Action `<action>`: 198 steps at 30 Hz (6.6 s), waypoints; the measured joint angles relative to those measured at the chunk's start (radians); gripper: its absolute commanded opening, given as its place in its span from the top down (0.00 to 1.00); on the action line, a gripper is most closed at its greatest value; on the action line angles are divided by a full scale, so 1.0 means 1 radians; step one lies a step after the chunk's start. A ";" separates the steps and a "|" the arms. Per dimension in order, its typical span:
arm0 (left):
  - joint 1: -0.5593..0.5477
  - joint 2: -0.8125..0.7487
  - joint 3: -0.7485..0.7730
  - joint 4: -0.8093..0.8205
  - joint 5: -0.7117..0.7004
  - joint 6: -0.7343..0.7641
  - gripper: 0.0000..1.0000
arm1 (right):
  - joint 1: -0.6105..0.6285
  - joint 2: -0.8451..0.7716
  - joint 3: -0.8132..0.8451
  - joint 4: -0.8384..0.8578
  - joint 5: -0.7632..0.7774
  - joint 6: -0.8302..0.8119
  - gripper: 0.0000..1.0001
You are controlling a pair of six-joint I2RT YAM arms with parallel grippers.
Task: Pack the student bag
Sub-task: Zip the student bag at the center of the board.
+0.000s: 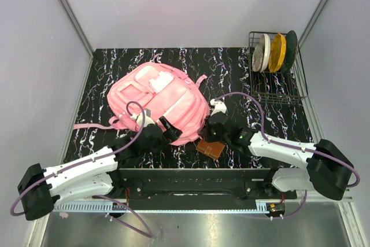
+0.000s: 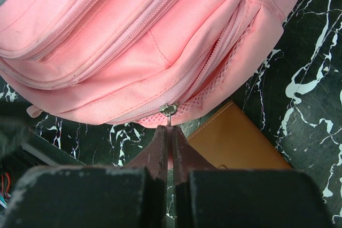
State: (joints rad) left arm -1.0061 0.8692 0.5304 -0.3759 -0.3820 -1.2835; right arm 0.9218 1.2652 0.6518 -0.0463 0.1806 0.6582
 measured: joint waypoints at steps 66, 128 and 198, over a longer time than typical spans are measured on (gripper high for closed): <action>0.914 -0.216 0.026 0.032 0.895 0.558 0.07 | -0.003 0.032 0.010 0.045 -0.026 0.002 1.00; 0.798 -0.396 0.085 -0.462 0.367 0.454 1.00 | -0.035 0.126 0.068 0.071 -0.027 -0.024 1.00; 0.851 -0.153 0.000 -0.171 0.806 0.707 0.61 | -0.381 0.177 0.042 0.084 -0.070 -0.037 0.32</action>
State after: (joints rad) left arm -0.1555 0.7166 0.5304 -0.5472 0.4236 -0.5766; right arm 0.5404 1.4425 0.6941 0.0376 0.1108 0.6216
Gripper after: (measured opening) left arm 0.234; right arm 0.368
